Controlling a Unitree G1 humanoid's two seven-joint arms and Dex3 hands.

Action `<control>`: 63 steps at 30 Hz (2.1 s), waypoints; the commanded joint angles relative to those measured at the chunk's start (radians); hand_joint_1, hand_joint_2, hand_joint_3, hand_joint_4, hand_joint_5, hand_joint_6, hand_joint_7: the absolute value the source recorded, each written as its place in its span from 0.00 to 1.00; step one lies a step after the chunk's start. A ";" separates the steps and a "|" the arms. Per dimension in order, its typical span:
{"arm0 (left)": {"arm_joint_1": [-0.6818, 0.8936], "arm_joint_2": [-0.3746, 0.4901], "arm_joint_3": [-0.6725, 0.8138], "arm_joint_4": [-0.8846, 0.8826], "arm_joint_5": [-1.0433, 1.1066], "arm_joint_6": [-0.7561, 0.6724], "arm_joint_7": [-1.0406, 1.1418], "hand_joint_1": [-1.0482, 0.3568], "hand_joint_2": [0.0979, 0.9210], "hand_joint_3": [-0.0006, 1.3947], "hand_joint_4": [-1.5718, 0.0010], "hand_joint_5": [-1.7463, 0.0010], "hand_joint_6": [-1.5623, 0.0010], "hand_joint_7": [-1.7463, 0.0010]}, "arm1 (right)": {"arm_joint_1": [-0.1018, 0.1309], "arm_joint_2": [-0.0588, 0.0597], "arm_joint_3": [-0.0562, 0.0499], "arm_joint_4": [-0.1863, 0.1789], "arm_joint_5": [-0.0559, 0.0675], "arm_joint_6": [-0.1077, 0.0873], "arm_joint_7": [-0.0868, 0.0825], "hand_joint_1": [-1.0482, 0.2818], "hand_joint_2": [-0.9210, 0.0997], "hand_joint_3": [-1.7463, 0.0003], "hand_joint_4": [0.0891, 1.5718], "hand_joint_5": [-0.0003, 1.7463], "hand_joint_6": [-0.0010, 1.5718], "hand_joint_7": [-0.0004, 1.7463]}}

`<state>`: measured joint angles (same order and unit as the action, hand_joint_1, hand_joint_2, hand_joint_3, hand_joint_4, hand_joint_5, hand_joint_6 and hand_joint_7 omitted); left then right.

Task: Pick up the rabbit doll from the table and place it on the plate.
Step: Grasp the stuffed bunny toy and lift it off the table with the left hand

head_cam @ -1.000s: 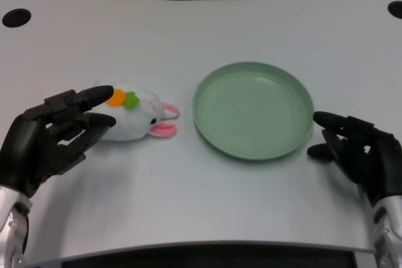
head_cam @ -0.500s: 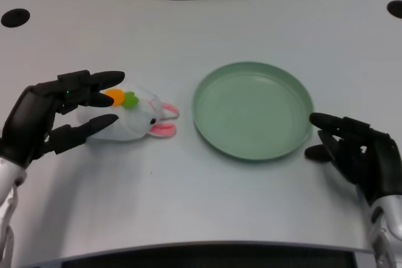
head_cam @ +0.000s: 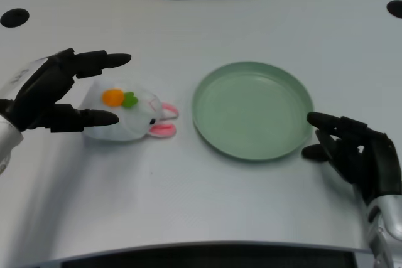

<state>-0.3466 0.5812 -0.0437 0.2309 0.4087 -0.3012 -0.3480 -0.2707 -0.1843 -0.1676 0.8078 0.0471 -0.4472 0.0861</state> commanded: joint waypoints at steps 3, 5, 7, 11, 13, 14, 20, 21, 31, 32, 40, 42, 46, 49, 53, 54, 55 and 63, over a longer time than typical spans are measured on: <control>-0.131 0.104 -0.115 -0.043 0.157 0.084 -0.136 0.15 0.95 0.00 1.00 0.95 0.93 0.99 | -0.005 0.007 -0.004 0.006 0.009 -0.010 0.000 0.49 0.00 0.89 0.51 0.49 0.68 0.01; -0.161 0.109 -0.146 -0.048 0.193 0.112 -0.162 0.12 0.94 0.00 1.00 0.97 0.94 0.99 | -0.005 0.008 -0.005 0.008 0.011 -0.015 0.003 0.49 0.00 0.89 0.51 0.49 0.68 0.01; -0.172 0.111 -0.159 -0.051 0.204 0.126 -0.172 0.11 0.93 0.00 1.00 0.99 0.94 1.00 | -0.006 0.008 -0.005 0.009 0.011 -0.017 0.003 0.49 0.00 0.89 0.51 0.49 0.68 0.01; -0.252 0.098 -0.239 -0.025 0.277 0.167 -0.237 0.09 0.92 0.00 1.00 1.00 0.96 1.00 | -0.005 0.006 -0.006 0.009 0.012 -0.012 0.007 0.49 0.00 0.89 0.51 0.49 0.68 0.01; -0.284 0.088 -0.270 -0.003 0.306 0.168 -0.243 0.09 0.91 0.00 1.00 1.00 0.96 1.00 | -0.004 0.007 -0.007 0.008 0.015 -0.013 0.009 0.50 0.00 0.89 0.51 0.49 0.68 0.01; -0.297 0.084 -0.283 0.009 0.317 0.166 -0.241 0.07 0.92 0.00 1.00 1.00 0.96 1.00 | -0.004 0.008 -0.008 0.008 0.015 -0.014 0.009 0.50 0.00 0.89 0.51 0.49 0.69 0.01; -0.367 0.065 -0.354 0.083 0.371 0.161 -0.244 0.05 0.94 0.01 1.00 1.00 0.97 1.00 | -0.001 0.006 -0.007 0.005 0.009 -0.013 0.004 0.49 0.00 0.89 0.51 0.49 0.68 0.01; -0.372 0.060 -0.360 0.095 0.371 0.161 -0.241 0.05 0.94 0.01 1.00 1.00 0.96 1.00 | -0.001 0.006 -0.007 0.003 0.009 -0.013 0.004 0.49 0.00 0.89 0.51 0.50 0.67 0.01; -0.446 -0.005 -0.429 0.270 0.426 0.188 -0.214 0.04 0.95 0.01 1.00 1.00 0.96 1.00 | 0.000 0.003 -0.011 -0.003 0.013 -0.005 0.007 0.48 0.00 0.89 0.51 0.50 0.67 0.01; -0.459 -0.016 -0.442 0.314 0.434 0.183 -0.201 0.04 0.95 0.01 1.00 1.00 0.96 1.00 | 0.000 0.001 -0.011 -0.001 0.010 -0.007 0.005 0.48 0.00 0.89 0.51 0.49 0.67 0.01; -0.531 -0.067 -0.491 0.532 0.442 0.169 -0.133 0.03 0.95 0.00 0.98 0.99 0.95 0.99 | 0.004 -0.003 -0.010 -0.001 0.003 -0.010 0.000 0.48 0.00 0.89 0.51 0.50 0.67 0.01; -0.558 -0.092 -0.507 0.612 0.451 0.180 -0.111 0.03 0.95 0.00 0.98 0.99 0.95 1.00 | 0.008 -0.003 -0.010 -0.008 0.003 -0.008 -0.002 0.48 0.00 0.89 0.51 0.50 0.67 0.01; -0.598 -0.129 -0.523 0.728 0.444 0.178 -0.080 0.03 0.94 0.00 0.99 0.99 0.95 1.00 | 0.011 -0.002 -0.010 -0.010 0.005 -0.015 0.001 0.48 0.00 0.89 0.51 0.50 0.67 0.01; -0.623 -0.157 -0.541 0.805 0.448 0.174 -0.053 0.02 0.94 0.00 1.00 1.00 0.96 1.00 | 0.016 -0.001 -0.008 -0.022 0.003 -0.004 -0.003 0.48 0.00 0.89 0.51 0.50 0.67 0.01; -0.643 -0.187 -0.577 0.878 0.463 0.169 -0.007 0.02 0.93 0.00 1.00 1.00 0.96 1.00 | 0.021 0.000 -0.009 -0.028 0.006 -0.004 0.000 0.48 0.00 0.89 0.50 0.50 0.67 0.01; -0.644 -0.195 -0.589 0.891 0.470 0.169 0.010 0.03 0.92 0.00 1.00 1.00 0.96 1.00 | 0.023 0.001 -0.009 -0.032 0.007 -0.001 0.000 0.48 0.00 0.89 0.50 0.50 0.67 0.01; -0.645 -0.200 -0.598 0.903 0.475 0.169 0.023 0.04 0.92 0.00 1.00 1.00 0.95 1.00 | 0.025 0.002 -0.009 -0.035 0.007 0.001 -0.001 0.48 0.00 0.89 0.50 0.50 0.67 0.01; -0.658 -0.235 -0.662 0.975 0.499 0.155 0.069 0.09 0.90 0.00 1.00 1.00 0.96 1.00 | 0.041 0.008 -0.009 -0.064 0.012 0.008 0.001 0.48 0.00 0.90 0.50 0.50 0.67 0.01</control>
<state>-1.0075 0.3533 -0.6887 1.1903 0.8977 -0.1359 -0.2767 -0.2413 -0.1803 -0.1743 0.7578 0.0471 -0.4538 0.0871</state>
